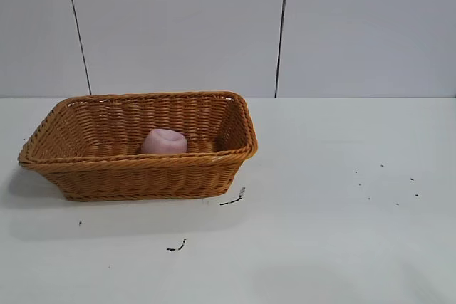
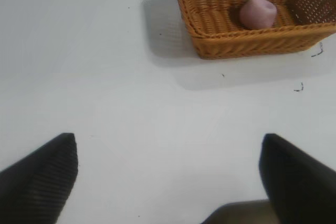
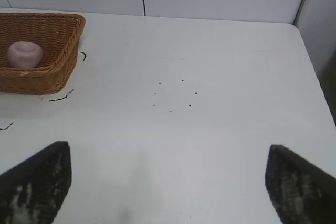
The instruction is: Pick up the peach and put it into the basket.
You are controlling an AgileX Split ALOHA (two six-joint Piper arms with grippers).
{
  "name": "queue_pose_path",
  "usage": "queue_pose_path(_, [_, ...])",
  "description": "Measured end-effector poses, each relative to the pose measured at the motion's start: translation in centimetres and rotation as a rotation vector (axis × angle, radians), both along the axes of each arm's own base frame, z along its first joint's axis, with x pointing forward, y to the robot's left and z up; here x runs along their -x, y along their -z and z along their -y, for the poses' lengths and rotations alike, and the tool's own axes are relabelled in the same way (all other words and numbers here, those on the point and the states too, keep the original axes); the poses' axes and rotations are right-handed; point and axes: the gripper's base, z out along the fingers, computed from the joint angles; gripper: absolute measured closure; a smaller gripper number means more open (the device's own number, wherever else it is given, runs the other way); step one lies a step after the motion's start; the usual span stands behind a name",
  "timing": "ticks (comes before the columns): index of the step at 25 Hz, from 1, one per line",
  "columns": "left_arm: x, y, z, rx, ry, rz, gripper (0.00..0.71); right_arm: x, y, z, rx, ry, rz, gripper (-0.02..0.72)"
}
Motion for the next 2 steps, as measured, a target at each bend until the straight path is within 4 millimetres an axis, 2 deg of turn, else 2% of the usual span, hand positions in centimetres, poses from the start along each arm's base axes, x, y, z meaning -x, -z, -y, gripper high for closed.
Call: queue_pose_path(2, [0.00, 0.00, 0.00, 0.000, 0.000, 0.000, 0.018, 0.00, 0.00, 0.00, 0.000, 0.000, 0.000, 0.014])
